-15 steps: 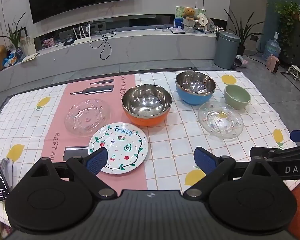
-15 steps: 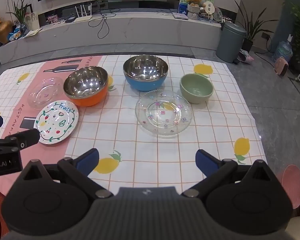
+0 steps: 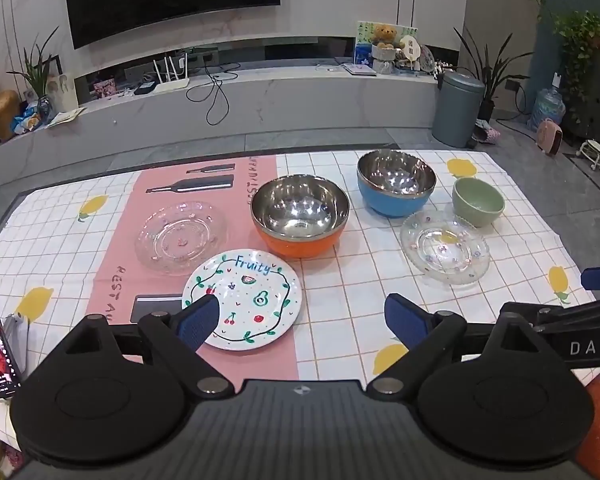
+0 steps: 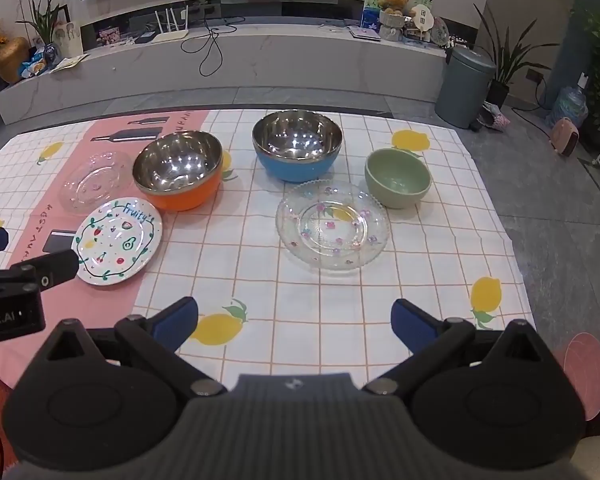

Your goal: Organize plates and bowls

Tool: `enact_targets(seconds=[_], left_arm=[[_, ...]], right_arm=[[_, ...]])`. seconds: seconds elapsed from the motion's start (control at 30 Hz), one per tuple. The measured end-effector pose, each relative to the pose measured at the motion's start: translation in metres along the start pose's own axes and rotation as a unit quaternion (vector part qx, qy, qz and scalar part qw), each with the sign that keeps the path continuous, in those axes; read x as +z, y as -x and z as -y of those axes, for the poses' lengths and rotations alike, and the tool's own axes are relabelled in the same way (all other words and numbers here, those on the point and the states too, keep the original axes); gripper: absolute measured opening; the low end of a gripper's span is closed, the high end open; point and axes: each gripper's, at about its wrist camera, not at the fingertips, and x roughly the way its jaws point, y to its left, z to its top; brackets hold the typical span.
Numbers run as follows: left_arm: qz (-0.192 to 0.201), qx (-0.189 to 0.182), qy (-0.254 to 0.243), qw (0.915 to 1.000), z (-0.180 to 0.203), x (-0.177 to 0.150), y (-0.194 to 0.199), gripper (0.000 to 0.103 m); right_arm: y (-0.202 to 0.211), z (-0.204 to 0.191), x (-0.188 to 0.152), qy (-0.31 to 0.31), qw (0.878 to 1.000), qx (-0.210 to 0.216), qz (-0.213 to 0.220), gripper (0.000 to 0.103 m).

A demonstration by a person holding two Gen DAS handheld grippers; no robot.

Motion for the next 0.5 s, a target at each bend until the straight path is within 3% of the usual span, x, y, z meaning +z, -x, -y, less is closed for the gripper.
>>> enact_targets(seconds=[0.5], left_arm=[[0.013,0.003,0.010,0.9999,-0.0037,-0.0048,0.0008,0.103]], right_arm=[[0.0025,-0.0016,-0.0032,-0.002,1.000,0.007,0.000,0.100]])
